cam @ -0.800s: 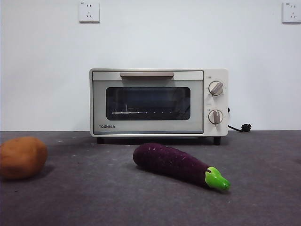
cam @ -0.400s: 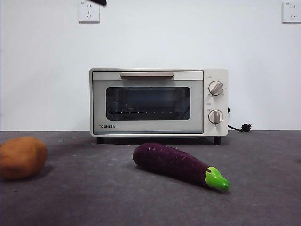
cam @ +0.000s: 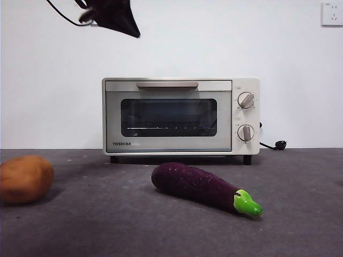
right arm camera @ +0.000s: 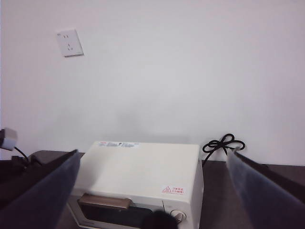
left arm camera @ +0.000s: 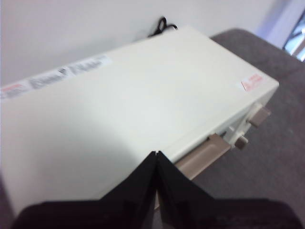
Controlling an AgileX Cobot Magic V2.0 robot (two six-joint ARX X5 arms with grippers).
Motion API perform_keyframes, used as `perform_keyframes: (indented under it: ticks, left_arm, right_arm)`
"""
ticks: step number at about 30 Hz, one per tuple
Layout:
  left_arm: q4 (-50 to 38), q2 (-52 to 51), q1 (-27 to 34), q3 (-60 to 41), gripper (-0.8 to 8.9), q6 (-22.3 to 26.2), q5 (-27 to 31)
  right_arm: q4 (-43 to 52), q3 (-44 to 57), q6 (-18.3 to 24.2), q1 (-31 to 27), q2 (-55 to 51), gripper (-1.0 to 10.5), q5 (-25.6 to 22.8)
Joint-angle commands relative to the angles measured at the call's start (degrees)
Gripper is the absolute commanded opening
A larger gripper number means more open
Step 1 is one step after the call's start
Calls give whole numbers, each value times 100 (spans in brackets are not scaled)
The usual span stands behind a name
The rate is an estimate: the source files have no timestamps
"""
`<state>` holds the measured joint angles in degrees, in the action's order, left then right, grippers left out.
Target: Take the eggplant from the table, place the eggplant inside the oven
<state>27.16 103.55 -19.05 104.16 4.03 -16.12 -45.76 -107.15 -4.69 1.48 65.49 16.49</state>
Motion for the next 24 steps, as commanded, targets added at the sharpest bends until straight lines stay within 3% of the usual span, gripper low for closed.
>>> perform_keyframes:
  ticks: [1,24]
  left_arm:
    - [-114,240,-77,17,-6,289,-28]
    - [-181,992,-275,17,-6,719,295]
  right_arm:
    - [-20,-26,22,9,2,603,7]
    - [-256,-26,46,9,107,602,7]
